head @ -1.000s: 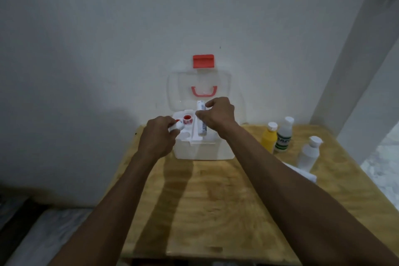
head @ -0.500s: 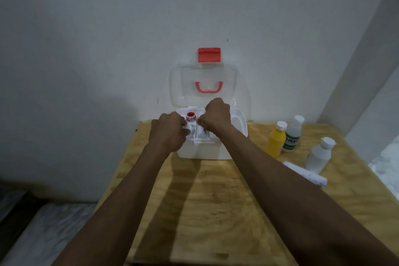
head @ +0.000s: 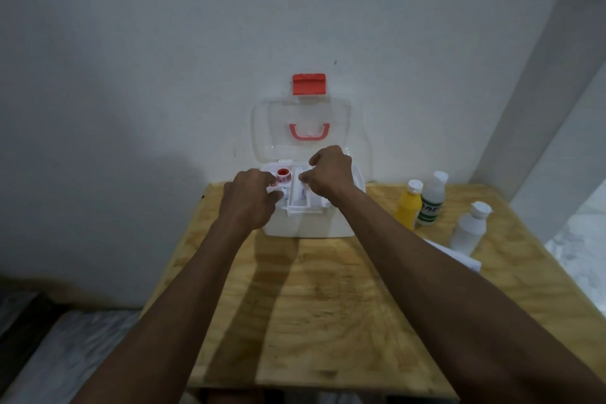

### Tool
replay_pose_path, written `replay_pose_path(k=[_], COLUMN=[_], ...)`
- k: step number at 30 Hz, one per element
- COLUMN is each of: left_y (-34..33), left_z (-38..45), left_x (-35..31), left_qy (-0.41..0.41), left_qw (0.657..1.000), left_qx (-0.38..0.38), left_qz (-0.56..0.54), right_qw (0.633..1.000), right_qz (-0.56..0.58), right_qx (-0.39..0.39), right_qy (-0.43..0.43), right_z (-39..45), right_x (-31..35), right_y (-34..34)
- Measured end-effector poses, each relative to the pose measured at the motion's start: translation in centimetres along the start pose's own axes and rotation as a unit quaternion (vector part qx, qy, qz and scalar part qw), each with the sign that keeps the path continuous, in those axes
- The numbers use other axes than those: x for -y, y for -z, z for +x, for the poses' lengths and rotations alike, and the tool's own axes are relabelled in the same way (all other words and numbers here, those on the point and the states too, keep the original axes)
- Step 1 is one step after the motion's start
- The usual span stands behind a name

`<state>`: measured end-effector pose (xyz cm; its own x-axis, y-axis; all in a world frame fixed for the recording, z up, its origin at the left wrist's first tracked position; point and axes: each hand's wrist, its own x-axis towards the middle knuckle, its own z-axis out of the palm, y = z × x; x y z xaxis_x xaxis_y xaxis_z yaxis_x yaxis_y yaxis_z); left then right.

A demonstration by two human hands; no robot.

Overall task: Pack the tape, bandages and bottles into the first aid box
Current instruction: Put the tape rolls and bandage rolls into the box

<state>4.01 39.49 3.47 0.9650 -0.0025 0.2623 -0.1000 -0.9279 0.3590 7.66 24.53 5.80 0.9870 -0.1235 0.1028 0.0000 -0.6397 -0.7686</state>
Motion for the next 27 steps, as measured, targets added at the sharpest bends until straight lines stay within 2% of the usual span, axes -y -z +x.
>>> replay_pose_path(k=[6, 10, 13, 17, 23, 27], left_y=[0.7, -0.1, -1.5, -4.7, -8.1, -9.2], left_z=[-2.4, -5.1, -7.5, -10.1, -11.6, -11.5], left_x=[-2.3, -5.5, -8.5, -11.6, -15.6, -16.9], left_qy=[-0.040, -0.069, -0.085, -0.150, -0.257, -0.299], left_qw=[0.997, 0.993, 0.990, 0.983, 0.951, 0.934], left_qx=[-0.054, -0.052, -0.023, 0.049, 0.138, 0.189], left_qz=[-0.044, -0.076, -0.106, -0.097, -0.098, -0.046], right_qw=[0.999, 0.999, 0.998, 0.989, 0.971, 0.962], right_qz=[0.043, 0.028, -0.045, -0.142, -0.234, -0.268], right_qx=[0.007, -0.009, -0.024, -0.030, 0.036, 0.052], right_qy=[0.012, 0.021, 0.029, 0.033, 0.020, 0.015], right_z=[-2.5, -4.7, -6.5, -8.4, -9.6, -9.4], right_x=[-1.9, -5.1, -8.1, -12.5, -16.6, -17.3], right_y=[4.3, 7.8, 10.7, 13.2, 13.2, 12.9])
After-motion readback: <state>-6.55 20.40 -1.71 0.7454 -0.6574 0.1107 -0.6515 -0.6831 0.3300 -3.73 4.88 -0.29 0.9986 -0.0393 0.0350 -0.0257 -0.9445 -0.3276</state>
